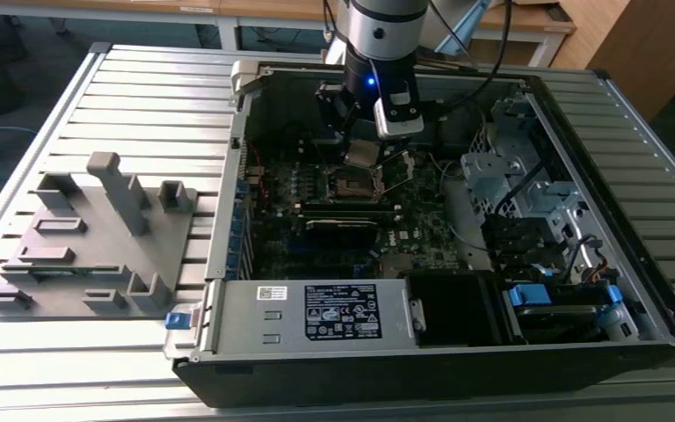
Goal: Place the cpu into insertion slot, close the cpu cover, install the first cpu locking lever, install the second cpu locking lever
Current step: 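Place the cpu into insertion slot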
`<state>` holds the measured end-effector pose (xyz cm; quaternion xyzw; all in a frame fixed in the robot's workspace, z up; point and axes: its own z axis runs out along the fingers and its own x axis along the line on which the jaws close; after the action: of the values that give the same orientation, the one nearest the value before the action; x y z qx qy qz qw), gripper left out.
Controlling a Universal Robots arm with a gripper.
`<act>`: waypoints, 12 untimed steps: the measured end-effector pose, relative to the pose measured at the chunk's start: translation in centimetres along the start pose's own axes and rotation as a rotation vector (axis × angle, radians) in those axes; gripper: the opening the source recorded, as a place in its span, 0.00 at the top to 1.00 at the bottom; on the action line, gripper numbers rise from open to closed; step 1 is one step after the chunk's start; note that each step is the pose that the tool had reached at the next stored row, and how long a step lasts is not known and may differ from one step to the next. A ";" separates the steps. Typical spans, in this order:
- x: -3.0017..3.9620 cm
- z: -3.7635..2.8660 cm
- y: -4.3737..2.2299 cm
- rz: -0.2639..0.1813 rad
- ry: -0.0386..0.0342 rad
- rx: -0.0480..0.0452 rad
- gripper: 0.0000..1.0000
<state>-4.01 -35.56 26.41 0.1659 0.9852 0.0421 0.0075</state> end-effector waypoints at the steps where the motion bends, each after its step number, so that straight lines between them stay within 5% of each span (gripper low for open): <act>1: 0.00 0.00 0.00 0.000 0.0000 0.0000 0.46; 12: 0.00 0.01 0.00 0.036 -0.0030 0.0000 0.46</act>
<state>-4.01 -35.56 26.40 0.1834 0.9821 0.0419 0.0083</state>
